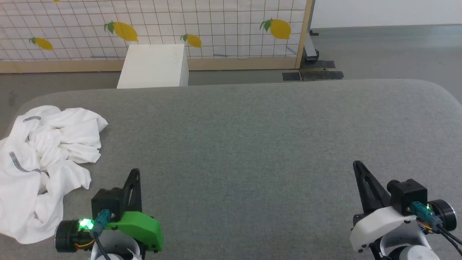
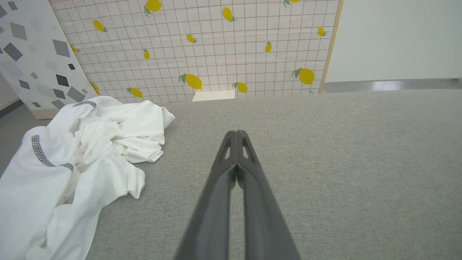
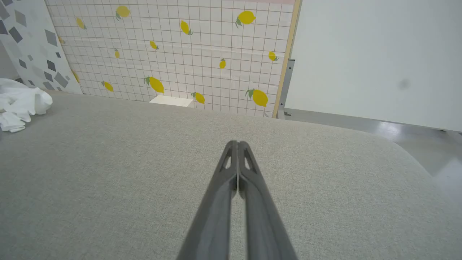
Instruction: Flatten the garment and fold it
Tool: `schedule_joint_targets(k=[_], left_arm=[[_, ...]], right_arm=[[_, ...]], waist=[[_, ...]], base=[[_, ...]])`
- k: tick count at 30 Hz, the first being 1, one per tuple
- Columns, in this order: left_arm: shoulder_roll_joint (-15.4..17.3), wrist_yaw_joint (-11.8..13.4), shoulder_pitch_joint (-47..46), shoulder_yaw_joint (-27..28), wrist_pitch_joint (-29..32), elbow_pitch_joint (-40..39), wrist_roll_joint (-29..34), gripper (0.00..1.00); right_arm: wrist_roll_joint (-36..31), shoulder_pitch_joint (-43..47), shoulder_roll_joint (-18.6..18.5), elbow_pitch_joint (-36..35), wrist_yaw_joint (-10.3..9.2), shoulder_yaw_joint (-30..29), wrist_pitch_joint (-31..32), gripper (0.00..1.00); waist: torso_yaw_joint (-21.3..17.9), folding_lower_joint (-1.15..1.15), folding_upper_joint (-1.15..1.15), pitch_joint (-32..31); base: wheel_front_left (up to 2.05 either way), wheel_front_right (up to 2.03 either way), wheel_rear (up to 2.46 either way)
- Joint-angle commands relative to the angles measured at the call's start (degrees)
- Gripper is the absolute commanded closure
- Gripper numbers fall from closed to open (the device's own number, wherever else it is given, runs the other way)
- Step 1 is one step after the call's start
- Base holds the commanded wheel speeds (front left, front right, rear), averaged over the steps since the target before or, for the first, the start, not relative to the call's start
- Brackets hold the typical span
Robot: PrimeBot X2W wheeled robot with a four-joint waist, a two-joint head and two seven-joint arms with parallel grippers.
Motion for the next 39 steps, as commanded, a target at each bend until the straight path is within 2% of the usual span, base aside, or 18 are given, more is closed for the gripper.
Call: schedule_joint_targets(k=[1,10,11,28,39], left_arm=[[-0.3,-0.06,-1.01,0.2,0.08,0.19,0.59,1.0],[-0.3,-0.06,-1.01,0.2,0.08,0.19,0.59,1.0],[0.0,0.0,0.0,0.0,-0.01,0.0,-0.01,0.0],[-0.02,-0.29,0.47,-0.17,-1.86,-0.11,-1.14,0.0],[-0.05,-0.17,0.49,-0.04,-3.16,-0.24,-2.39,0.0]], right_arm=[[-0.36,-1.05,0.1,0.1,-0.1,0.09,-0.41,1.0],[-0.36,-1.05,0.1,0.1,-0.1,0.09,-0.41,1.0],[0.02,0.0,0.0,0.0,0.0,-0.01,-0.02,0.0],[1.43,0.36,0.0,0.26,0.0,-2.41,-1.86,0.0],[1.83,0.18,0.01,0.05,-0.01,-3.87,-3.21,0.0]], waist=[[0.0,0.0,0.0,0.0],[0.0,0.0,0.0,0.0],[0.0,0.0,0.0,0.0],[0.25,0.0,0.0,0.14],[2.66,0.0,0.0,0.59]], base=[[0.0,0.0,0.0],[0.0,0.0,0.0],[0.0,0.0,0.0],[0.0,0.0,0.0],[0.0,0.0,0.0]])
